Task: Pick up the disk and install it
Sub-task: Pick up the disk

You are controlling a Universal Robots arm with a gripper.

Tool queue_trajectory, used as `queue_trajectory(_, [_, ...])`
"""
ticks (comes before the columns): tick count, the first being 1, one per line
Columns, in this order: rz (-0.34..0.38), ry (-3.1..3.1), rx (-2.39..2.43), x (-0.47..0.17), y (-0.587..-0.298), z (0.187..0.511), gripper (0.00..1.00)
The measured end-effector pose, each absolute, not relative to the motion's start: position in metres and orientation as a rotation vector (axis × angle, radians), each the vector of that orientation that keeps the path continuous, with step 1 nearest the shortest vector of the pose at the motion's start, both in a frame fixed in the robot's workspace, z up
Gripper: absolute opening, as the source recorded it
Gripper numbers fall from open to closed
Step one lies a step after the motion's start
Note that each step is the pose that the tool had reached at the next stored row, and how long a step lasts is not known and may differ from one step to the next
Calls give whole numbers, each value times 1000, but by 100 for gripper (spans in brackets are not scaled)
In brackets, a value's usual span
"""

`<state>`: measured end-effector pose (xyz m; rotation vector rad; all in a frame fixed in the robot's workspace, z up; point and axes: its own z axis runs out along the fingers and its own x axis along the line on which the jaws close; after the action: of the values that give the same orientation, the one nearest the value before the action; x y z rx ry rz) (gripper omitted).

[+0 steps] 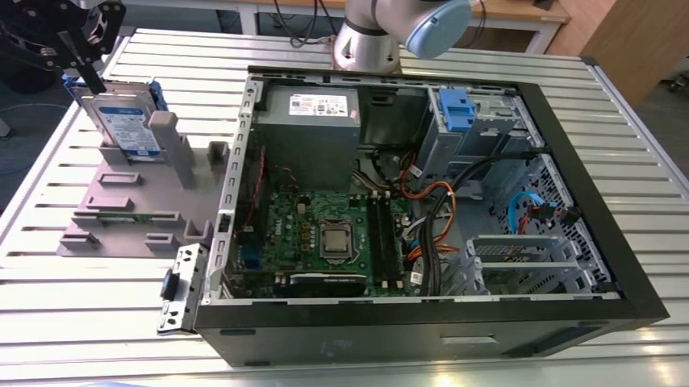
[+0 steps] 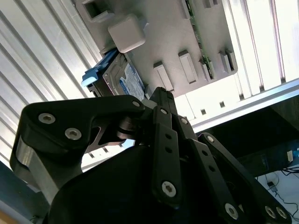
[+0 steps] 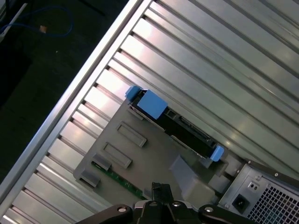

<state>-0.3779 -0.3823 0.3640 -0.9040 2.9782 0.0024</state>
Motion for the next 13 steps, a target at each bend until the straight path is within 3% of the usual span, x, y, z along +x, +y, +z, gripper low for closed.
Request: queue_trajectory(13, [3, 2970, -931, -378, -382, 364, 11])
